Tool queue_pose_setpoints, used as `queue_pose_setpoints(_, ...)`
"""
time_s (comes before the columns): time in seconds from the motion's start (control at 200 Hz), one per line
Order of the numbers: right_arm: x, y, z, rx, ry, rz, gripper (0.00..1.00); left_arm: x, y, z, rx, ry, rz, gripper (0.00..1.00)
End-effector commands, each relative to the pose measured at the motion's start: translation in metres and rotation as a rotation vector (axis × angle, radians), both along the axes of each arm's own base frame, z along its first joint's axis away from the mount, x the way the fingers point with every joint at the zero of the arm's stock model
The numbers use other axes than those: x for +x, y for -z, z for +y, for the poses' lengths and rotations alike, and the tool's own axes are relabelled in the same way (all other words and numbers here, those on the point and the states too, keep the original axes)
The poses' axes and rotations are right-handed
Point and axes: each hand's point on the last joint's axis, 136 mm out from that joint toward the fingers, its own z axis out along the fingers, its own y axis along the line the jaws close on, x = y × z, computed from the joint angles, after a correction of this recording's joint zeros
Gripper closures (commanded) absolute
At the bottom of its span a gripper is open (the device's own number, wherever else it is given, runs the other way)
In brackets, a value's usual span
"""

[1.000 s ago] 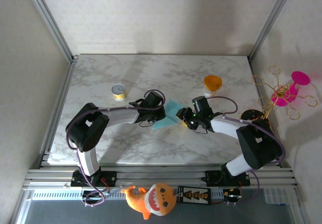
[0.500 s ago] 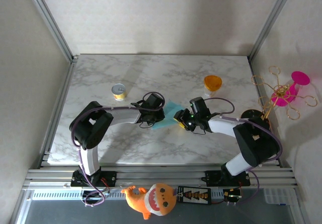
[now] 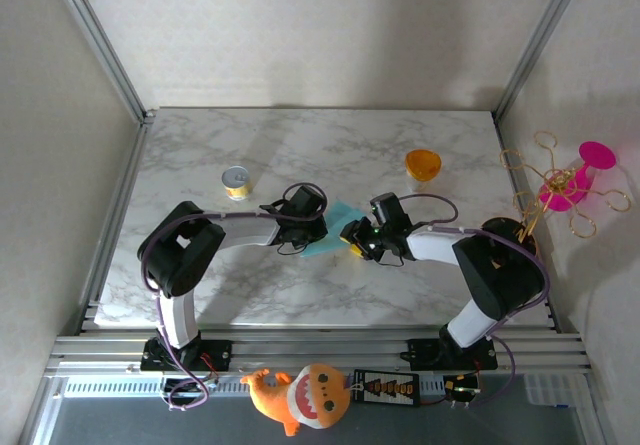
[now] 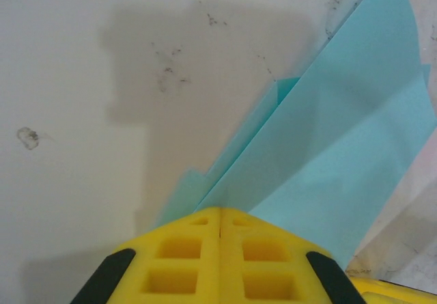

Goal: Fold a paper plane with a square sheet of paper (pick it up from the middle)
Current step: Fold the wing for the fifth time at the center of the table.

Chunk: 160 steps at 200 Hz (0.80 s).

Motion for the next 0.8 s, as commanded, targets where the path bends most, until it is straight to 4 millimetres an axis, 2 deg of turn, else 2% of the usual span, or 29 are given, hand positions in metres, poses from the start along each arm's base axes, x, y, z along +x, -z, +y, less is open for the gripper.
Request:
queue_pose_setpoints(0.0,0.003,0.000,0.009,0.009,-0.012,0.001,0.56,-0.015,0.019,0.018,0.036,-0.032,0.067,0.98)
queue_pose_setpoints(0.285,0.013,-0.020,0.019,0.068,-0.034,-0.090,0.59,-0.019,0.020,0.024,-0.041,-0.060,0.088,0.96)
queue_pose_setpoints(0.491,0.010,-0.019,0.020,0.093,-0.033,-0.086,0.60,-0.019,0.021,0.026,-0.075,-0.074,0.098,0.95)
queue_pose_setpoints(0.796,0.001,-0.012,0.020,0.150,-0.001,-0.045,0.69,-0.019,0.022,0.028,-0.115,-0.102,0.105,0.93)
